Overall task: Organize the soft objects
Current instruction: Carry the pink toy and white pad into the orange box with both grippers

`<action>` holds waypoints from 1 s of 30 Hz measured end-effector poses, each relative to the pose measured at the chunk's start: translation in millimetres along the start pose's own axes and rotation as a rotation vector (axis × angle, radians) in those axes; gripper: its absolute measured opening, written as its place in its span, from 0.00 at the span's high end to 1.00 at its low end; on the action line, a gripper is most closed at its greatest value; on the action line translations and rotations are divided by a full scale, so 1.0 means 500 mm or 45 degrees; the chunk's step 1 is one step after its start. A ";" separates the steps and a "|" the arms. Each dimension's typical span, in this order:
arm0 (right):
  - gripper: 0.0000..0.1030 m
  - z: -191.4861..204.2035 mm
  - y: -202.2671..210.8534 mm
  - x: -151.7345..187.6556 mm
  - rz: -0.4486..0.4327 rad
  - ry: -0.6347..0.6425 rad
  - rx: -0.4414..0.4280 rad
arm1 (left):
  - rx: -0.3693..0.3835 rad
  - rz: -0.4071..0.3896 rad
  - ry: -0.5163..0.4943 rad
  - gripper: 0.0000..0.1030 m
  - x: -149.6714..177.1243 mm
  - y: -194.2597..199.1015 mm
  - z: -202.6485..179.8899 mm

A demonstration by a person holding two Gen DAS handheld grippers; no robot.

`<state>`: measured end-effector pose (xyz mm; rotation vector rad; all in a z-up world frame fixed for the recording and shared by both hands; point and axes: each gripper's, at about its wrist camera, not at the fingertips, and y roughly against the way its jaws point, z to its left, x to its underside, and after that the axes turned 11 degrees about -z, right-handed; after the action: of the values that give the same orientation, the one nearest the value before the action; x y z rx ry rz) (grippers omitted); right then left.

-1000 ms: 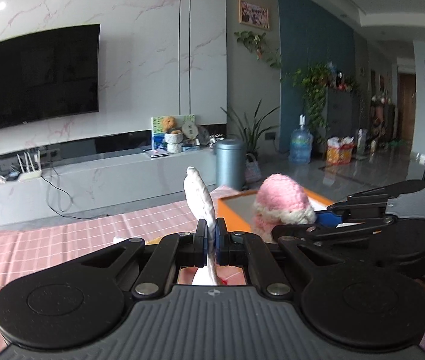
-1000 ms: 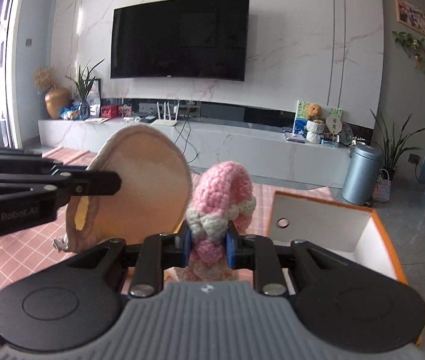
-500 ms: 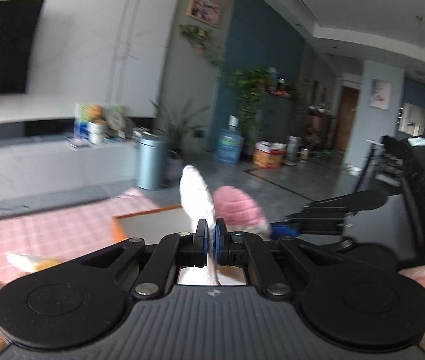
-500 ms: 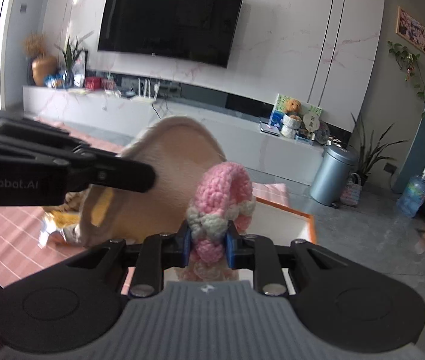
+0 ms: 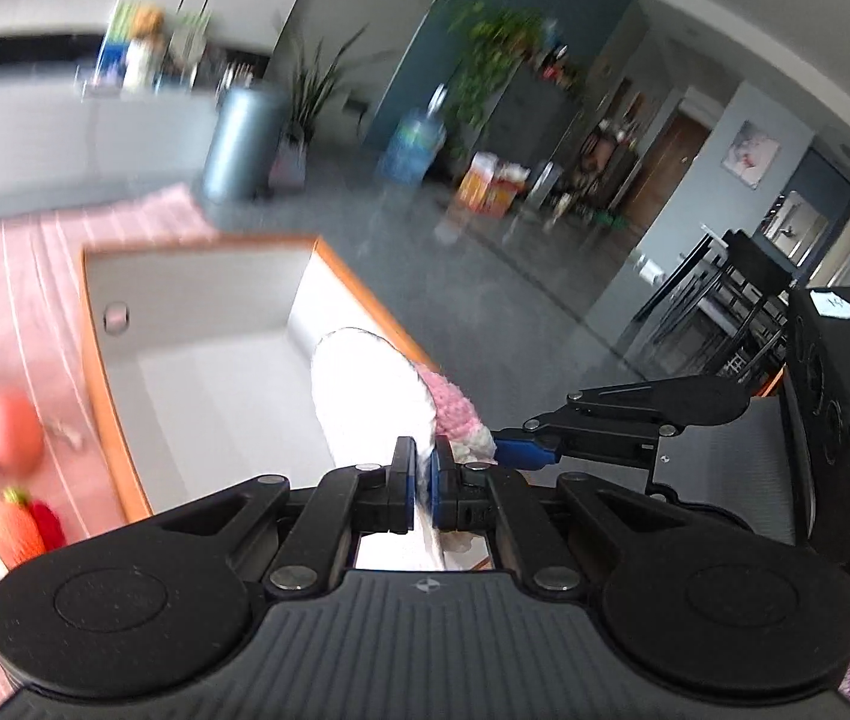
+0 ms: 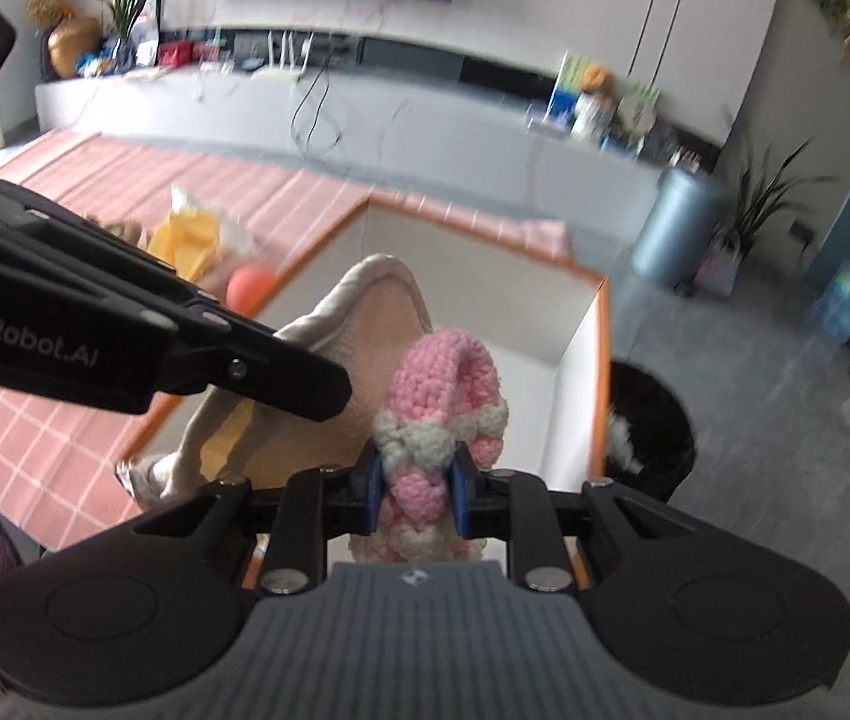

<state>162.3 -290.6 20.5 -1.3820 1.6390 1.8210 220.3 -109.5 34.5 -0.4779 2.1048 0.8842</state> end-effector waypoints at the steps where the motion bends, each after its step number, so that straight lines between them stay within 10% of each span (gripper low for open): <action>1: 0.80 -0.003 -0.012 0.004 0.023 -0.008 -0.016 | -0.004 0.029 0.022 0.96 0.005 -0.008 0.008; 20: 0.79 -0.005 -0.140 0.031 0.276 -0.067 -0.175 | -0.170 0.320 -0.030 0.91 0.055 -0.053 0.029; 27: 0.72 0.004 -0.135 0.026 0.275 -0.080 -0.158 | -0.213 0.291 -0.031 0.45 0.039 -0.045 0.021; 30: 0.70 0.010 -0.122 0.016 0.254 -0.070 -0.150 | -0.227 0.273 -0.026 0.43 0.035 -0.033 0.022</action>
<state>202.9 -271.5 -21.9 -1.2409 1.7193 2.0784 224.9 -113.7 8.7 -0.3359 2.0954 1.2021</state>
